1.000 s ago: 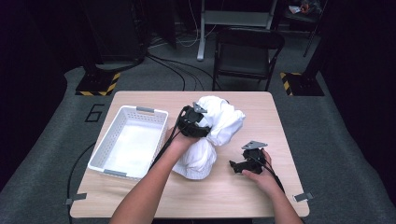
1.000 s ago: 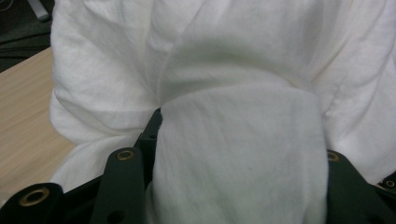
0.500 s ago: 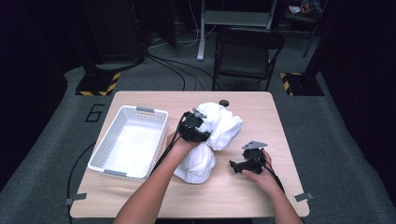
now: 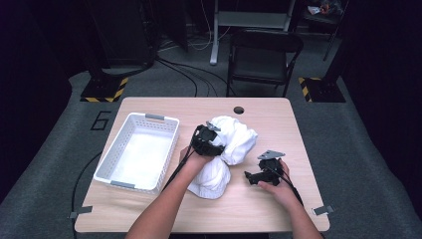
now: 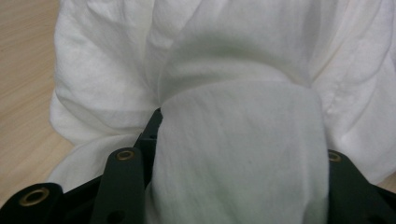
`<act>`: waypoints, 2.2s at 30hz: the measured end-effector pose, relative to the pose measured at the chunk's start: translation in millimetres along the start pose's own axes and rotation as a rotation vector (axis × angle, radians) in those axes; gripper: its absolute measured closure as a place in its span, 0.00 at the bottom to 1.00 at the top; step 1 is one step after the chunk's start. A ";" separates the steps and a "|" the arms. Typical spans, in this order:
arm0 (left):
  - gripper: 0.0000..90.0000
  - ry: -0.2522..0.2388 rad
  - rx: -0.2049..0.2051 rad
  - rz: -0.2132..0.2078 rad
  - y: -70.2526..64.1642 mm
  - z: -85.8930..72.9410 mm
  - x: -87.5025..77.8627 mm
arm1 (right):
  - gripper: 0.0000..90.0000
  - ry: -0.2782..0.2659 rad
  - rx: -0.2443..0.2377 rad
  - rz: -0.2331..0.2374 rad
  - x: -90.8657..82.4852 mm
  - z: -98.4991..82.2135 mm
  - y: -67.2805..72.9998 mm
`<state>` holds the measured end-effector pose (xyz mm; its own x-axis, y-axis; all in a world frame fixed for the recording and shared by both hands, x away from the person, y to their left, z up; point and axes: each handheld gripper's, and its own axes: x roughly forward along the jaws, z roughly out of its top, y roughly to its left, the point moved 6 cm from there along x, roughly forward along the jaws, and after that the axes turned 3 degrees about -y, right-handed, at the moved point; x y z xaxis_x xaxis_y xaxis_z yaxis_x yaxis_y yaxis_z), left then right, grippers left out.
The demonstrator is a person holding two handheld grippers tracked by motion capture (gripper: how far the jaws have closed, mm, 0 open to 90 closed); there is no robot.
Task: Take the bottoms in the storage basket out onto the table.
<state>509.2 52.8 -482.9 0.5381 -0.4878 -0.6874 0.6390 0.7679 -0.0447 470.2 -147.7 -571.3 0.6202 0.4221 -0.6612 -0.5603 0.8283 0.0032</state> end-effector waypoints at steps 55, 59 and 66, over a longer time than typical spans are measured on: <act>0.32 0.053 -0.018 -0.020 4.4 -28.1 33.5 | 0.00 0.003 -0.001 0.001 -0.2 -0.3 0.1; 0.30 0.053 -0.014 -0.016 3.7 -27.8 33.2 | 0.00 0.003 -0.002 0.001 -0.2 -0.3 0.0; 0.26 0.053 -0.015 -0.012 2.0 -25.9 32.7 | 0.00 0.003 -0.002 0.001 -0.2 -0.3 0.0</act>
<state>513.9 49.1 -524.3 0.5000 -0.4748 -0.7243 0.6366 0.7685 -0.0643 469.9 -147.9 -571.3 0.6179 0.4217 -0.6637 -0.5618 0.8272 0.0025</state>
